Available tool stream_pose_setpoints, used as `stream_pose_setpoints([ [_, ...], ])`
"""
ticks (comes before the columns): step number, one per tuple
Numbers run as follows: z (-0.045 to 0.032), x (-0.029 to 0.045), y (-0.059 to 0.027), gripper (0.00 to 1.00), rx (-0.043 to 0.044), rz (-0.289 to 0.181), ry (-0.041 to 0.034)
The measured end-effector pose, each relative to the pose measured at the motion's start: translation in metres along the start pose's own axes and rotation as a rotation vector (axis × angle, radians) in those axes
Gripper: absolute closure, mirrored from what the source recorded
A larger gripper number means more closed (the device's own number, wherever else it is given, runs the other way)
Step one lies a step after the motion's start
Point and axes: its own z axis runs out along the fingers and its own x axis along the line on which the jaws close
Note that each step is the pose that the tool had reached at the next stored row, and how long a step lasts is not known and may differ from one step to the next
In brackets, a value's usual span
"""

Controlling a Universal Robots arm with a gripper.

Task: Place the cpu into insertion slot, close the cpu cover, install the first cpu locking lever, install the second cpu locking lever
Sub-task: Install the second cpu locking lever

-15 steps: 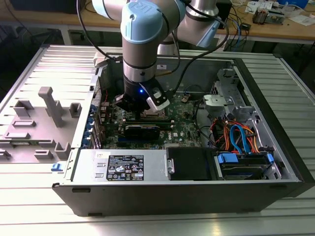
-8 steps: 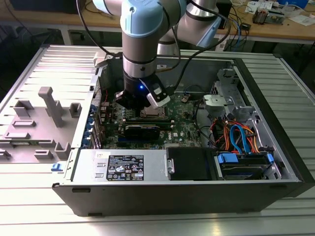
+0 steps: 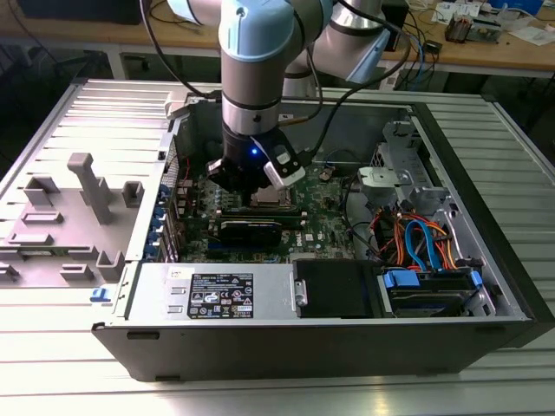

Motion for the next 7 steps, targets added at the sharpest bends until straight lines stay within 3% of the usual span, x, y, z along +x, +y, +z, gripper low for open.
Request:
stream_pose_setpoints([
  [7, 0.0, -0.0007, -0.0001, 0.89, -0.0007, 0.0, 0.0035],
])
